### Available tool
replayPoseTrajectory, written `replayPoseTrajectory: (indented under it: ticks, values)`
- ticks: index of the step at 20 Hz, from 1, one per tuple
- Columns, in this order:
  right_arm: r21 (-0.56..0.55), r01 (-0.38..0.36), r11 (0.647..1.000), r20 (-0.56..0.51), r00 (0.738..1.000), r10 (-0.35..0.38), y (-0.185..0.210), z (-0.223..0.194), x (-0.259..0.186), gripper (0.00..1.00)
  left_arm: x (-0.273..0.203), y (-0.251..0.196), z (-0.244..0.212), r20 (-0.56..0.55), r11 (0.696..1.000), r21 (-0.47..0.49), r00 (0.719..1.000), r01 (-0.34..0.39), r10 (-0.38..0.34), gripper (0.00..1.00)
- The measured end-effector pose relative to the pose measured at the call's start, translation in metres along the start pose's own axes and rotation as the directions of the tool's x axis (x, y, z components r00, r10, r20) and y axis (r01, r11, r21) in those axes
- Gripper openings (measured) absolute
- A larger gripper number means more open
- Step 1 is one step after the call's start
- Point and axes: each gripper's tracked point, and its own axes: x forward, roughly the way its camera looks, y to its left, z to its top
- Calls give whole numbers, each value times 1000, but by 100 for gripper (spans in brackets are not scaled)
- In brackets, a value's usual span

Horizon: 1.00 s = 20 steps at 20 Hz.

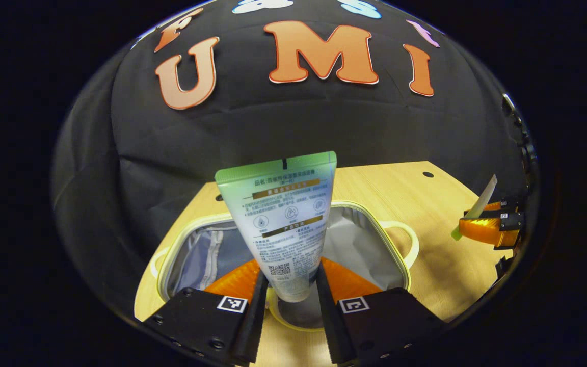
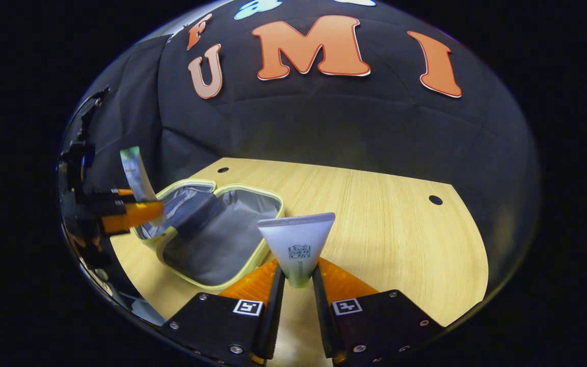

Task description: First open the suitcase, pack the skin care products into it, and then close the suitcase.

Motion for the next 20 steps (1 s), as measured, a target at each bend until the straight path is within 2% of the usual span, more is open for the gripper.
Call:
replayPoseTrajectory:
  ticks: [7, 9, 13, 16, 17, 18, 20]
  values:
    - [-22, 31, 999, 33, 999, -31, 48, 33, 6, 36, 40, -1, -31, -126, 988, -26, 980, 149, -152, 52]
    - [-22, 55, 998, 9, 998, -54, 58, 27, 13, 36, 52, -5, -43, -180, 981, -34, 964, 193, -196, 52]
    - [35, 75, 997, -54, 996, -73, 80, 14, 25, 35, 67, -14, -68, -317, 965, -58, 912, 254, -259, 51]
    - [42, 50, 998, -83, 995, -47, 96, 12, 32, 36, 73, -21, -71, -366, 960, -57, 889, 273, -274, 51]
    - [31, 38, 999, -95, 995, -35, 99, 9, 37, 36, 73, -20, -76, -416, 966, -50, 874, 254, -251, 51]
    - [22, 27, 999, -112, 993, -24, 99, 8, 40, 36, 75, -21, -76, -422, 971, -60, 876, 231, -235, 51]
    - [24, 13, 1000, -128, 992, -10, 95, 9, 45, 35, 83, -24, -86, -470, 978, -87, 858, 187, -206, 50]
